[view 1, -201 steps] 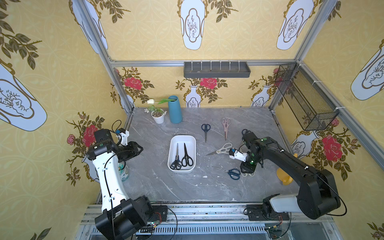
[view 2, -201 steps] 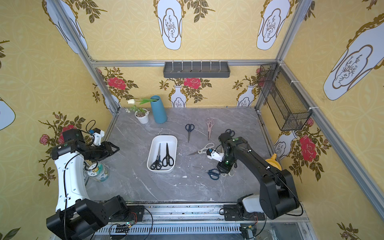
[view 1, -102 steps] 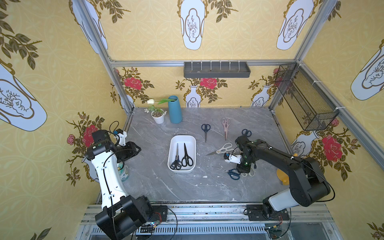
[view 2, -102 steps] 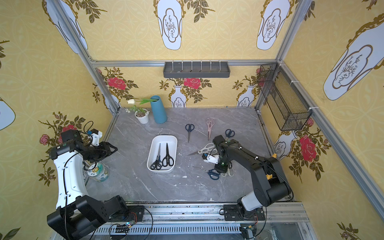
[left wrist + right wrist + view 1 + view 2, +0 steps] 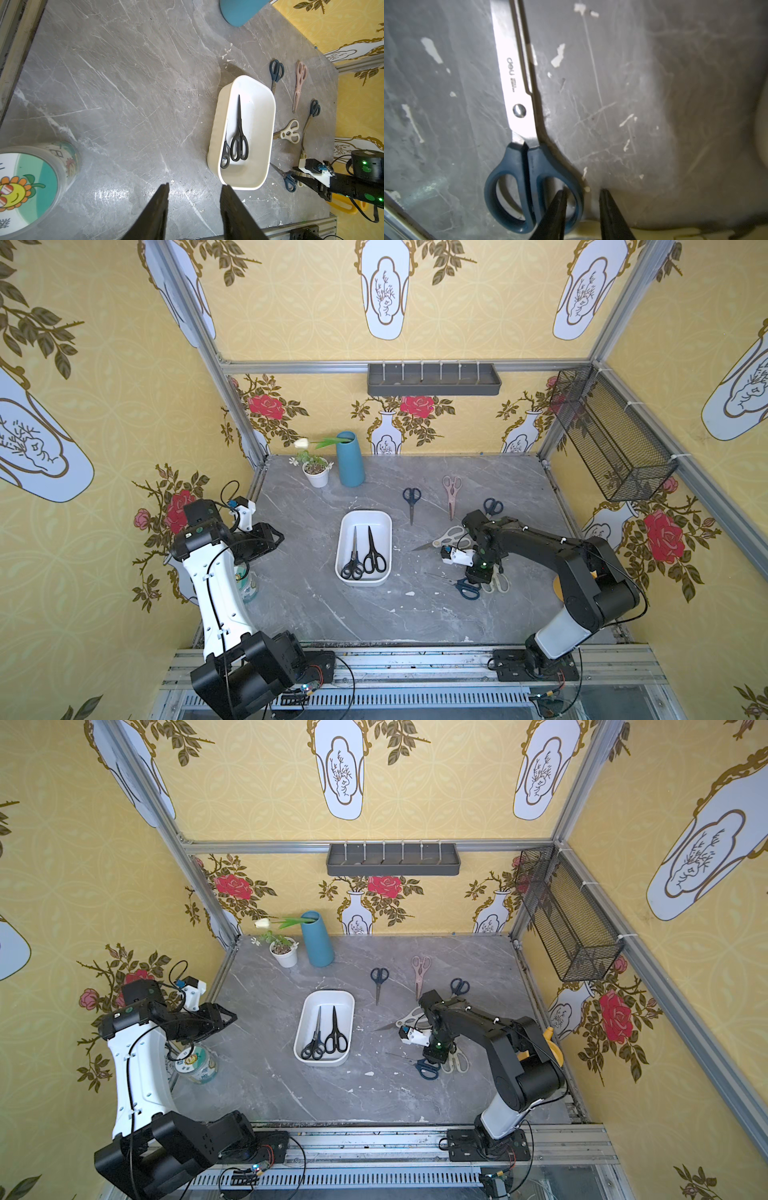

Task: Put the scissors into the storage box
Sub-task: Pick up the scissors from the center of the board.

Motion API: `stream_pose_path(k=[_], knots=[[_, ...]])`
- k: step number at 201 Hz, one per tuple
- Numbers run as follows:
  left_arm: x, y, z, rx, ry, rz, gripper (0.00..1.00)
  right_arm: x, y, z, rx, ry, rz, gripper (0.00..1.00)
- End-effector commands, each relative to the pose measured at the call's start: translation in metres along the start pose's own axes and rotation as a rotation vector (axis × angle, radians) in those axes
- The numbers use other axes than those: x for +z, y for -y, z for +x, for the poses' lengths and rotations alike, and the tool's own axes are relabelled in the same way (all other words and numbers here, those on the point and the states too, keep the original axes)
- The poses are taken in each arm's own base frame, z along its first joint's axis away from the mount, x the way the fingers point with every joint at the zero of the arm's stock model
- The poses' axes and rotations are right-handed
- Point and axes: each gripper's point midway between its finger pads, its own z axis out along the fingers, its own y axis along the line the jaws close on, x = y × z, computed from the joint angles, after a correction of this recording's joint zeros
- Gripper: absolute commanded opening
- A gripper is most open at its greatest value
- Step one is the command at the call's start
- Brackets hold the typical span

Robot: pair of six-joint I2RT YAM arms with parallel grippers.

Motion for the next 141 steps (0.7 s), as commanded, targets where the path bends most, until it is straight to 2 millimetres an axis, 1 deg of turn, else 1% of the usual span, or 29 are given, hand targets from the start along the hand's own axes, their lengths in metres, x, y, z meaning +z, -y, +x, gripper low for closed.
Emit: stream_pose_path(k=[1, 12, 22, 34, 46, 69, 81, 90, 100, 107, 114, 131, 141], knots=[[-0.001, 0.004, 0.001, 0.01, 0.003, 0.019, 0.46, 0.007, -0.008, -0.003, 0.009, 0.009, -0.048, 0.22], [-0.001, 0.004, 0.001, 0.012, 0.006, 0.022, 0.46, 0.007, -0.009, -0.004, 0.011, 0.009, -0.055, 0.08], [-0.002, 0.005, 0.0, 0.014, 0.007, 0.024, 0.46, 0.003, -0.009, -0.006, 0.016, 0.011, -0.05, 0.0], [-0.002, 0.005, 0.001, 0.014, 0.006, 0.024, 0.46, -0.009, -0.01, -0.011, 0.022, 0.037, -0.041, 0.0], [-0.002, 0.006, 0.001, 0.016, 0.008, 0.025, 0.46, -0.027, -0.012, -0.022, 0.04, 0.09, -0.028, 0.0], [-0.003, 0.006, 0.001, 0.018, 0.011, 0.027, 0.46, -0.075, -0.025, -0.051, 0.1, 0.24, -0.017, 0.0], [-0.003, 0.007, 0.001, 0.018, 0.011, 0.028, 0.46, -0.1, -0.031, -0.066, 0.162, 0.328, -0.01, 0.0], [-0.003, 0.007, 0.001, 0.019, 0.011, 0.03, 0.46, -0.118, -0.035, -0.08, 0.227, 0.4, -0.012, 0.0], [-0.003, 0.007, 0.001, 0.019, 0.012, 0.029, 0.46, -0.136, -0.035, -0.099, 0.319, 0.484, -0.007, 0.0], [-0.003, 0.007, 0.001, 0.018, 0.012, 0.032, 0.46, -0.145, -0.036, -0.113, 0.382, 0.531, -0.02, 0.0], [-0.003, 0.008, 0.0, 0.021, 0.015, 0.037, 0.46, -0.154, -0.036, -0.131, 0.457, 0.585, -0.033, 0.0], [-0.003, 0.011, 0.0, 0.021, 0.014, 0.053, 0.47, -0.164, -0.04, -0.175, 0.656, 0.683, -0.099, 0.0], [-0.003, 0.013, 0.0, 0.024, 0.015, 0.064, 0.47, -0.16, -0.04, -0.197, 0.775, 0.707, -0.149, 0.0]])
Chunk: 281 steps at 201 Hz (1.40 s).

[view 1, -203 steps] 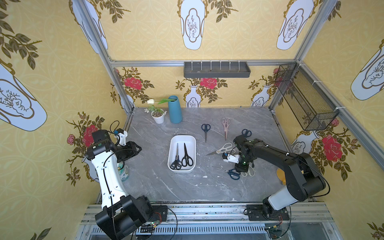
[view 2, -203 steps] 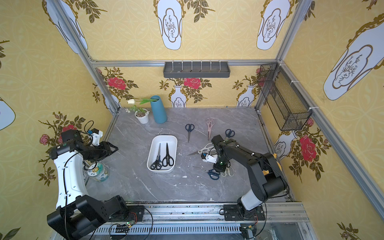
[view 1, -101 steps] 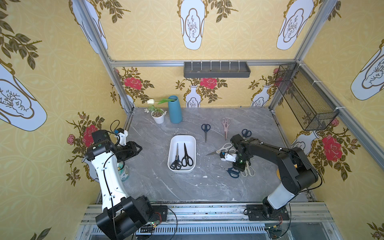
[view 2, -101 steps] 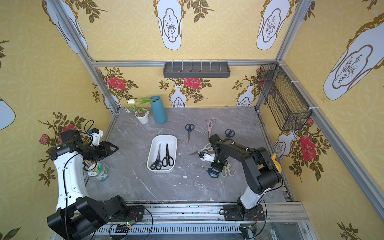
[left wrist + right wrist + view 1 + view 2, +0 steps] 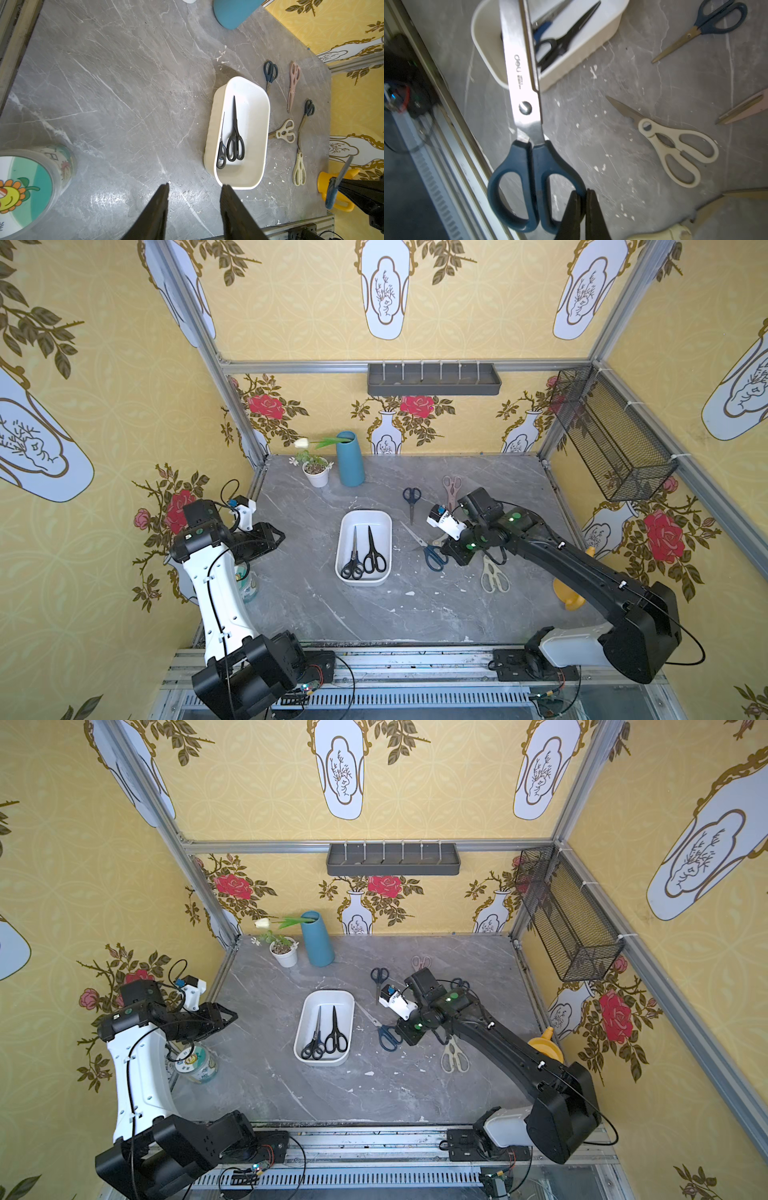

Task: Put the scissors into the storage box
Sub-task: Pick up the scissors from the center of the board, then place the scissors in the storage box.

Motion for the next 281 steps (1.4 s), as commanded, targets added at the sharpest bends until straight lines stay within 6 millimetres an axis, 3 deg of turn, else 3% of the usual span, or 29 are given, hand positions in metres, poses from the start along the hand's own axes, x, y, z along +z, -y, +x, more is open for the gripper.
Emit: stream_pose_path(k=[1, 36, 65, 112, 177, 216, 238, 263, 281], knots=[[0.0, 0.006, 0.001, 0.012, 0.0, 0.039, 0.47, 0.02, -0.017, -0.057, 0.442, 0.161, -0.047, 0.0], [0.0, 0.024, 0.004, 0.092, -0.003, 0.146, 0.47, 0.082, -0.046, -0.087, 0.658, 0.061, -0.025, 0.0], [0.004, 0.027, 0.01, 0.191, 0.008, 0.169, 0.46, 0.123, -0.058, -0.083, 0.741, -0.07, 0.053, 0.0], [0.013, 0.022, 0.007, 0.218, 0.015, 0.157, 0.46, 0.149, -0.062, -0.062, 0.747, -0.185, 0.169, 0.0], [0.034, 0.038, 0.015, 0.298, -0.026, 0.165, 0.45, 0.197, -0.066, -0.049, 0.725, -0.292, 0.226, 0.0], [0.034, 0.039, 0.016, 0.304, -0.026, 0.171, 0.45, 0.206, -0.061, -0.042, 0.717, -0.308, 0.255, 0.04], [0.034, 0.04, 0.018, 0.304, -0.027, 0.175, 0.45, 0.207, -0.061, -0.046, 0.693, -0.297, 0.247, 0.19], [0.036, 0.036, 0.02, 0.305, -0.029, 0.156, 0.46, 0.191, -0.07, -0.077, 0.637, -0.188, 0.184, 0.46], [0.037, 0.034, 0.023, 0.308, -0.03, 0.149, 0.47, 0.169, -0.08, -0.108, 0.556, -0.081, 0.115, 0.49]])
